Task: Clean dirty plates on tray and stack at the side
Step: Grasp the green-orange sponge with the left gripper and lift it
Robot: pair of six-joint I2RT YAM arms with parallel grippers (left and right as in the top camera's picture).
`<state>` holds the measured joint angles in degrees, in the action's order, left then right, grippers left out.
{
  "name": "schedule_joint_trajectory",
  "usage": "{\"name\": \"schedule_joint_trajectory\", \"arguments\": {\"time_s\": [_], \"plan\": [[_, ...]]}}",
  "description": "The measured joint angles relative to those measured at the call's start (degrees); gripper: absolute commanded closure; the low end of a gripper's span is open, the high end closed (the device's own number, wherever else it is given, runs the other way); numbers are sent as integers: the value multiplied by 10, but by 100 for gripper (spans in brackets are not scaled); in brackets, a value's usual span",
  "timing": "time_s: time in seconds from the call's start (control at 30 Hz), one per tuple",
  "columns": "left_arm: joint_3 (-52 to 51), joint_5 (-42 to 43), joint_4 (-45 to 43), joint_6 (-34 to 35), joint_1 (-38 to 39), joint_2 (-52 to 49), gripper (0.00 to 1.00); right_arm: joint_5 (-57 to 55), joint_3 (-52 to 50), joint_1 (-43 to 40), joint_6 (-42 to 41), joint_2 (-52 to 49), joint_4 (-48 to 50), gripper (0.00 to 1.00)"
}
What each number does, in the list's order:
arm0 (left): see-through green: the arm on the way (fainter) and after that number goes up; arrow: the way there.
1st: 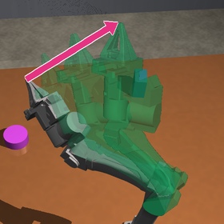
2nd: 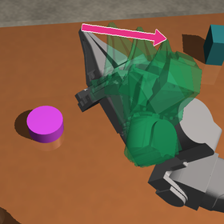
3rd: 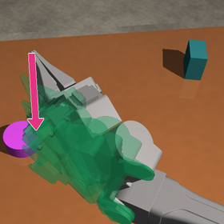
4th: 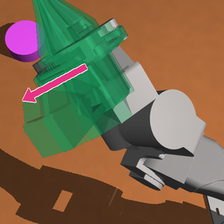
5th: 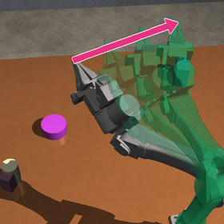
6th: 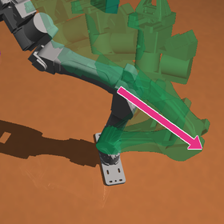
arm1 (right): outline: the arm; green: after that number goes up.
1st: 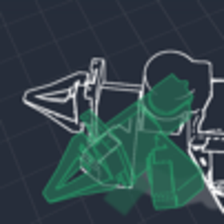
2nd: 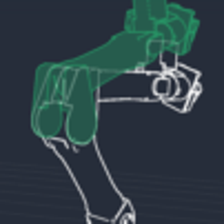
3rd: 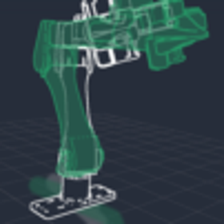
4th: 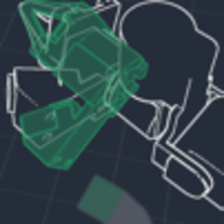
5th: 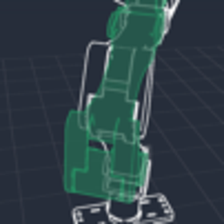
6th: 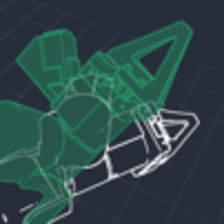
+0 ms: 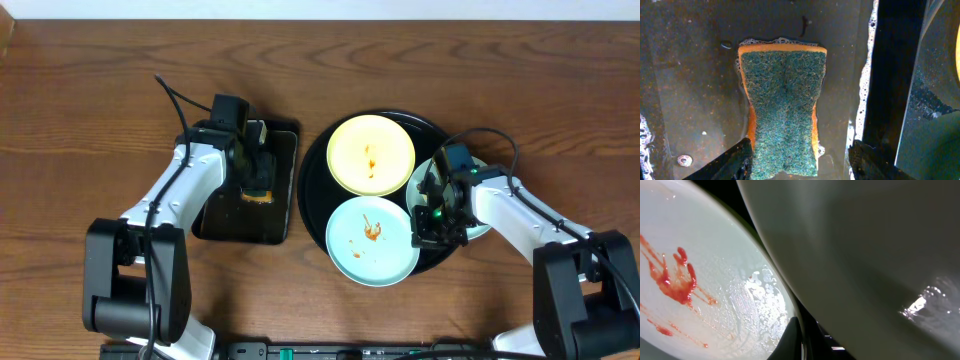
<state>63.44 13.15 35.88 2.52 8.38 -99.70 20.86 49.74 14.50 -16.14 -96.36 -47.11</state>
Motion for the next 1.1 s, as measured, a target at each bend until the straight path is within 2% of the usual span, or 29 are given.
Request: {"name": "schedule_joint_trajectory", "arguments": {"time_s": [0.23,0.33,0.43,0.5,0.57,0.67,0.83,0.9,0.93,1.1], "plan": [[-15,0,-23,0,0,0,39,-1,0,5,0,0,13,99],[-30,0,-43,0,0,0,43,-1,0,6,0,0,14,99],[-37,-2,-64,1,0,0,55,-1,0,6,0,0,14,99],[-38,-2,-70,1,0,-1,70,-1,0,6,0,0,14,99],[-38,-4,-74,0,0,-4,79,-1,0,6,0,0,14,99],[-38,-4,-75,-3,0,-12,86,-1,0,6,0,0,14,99],[-38,-4,-74,-7,0,-24,83,-1,0,6,0,0,14,99],[-38,-4,-74,-10,0,-25,58,-1,0,6,0,0,13,99],[-38,-4,-74,-10,0,-26,50,-1,0,6,0,0,13,99],[-38,-4,-73,-9,0,-37,50,-1,0,7,0,0,13,99]]}}
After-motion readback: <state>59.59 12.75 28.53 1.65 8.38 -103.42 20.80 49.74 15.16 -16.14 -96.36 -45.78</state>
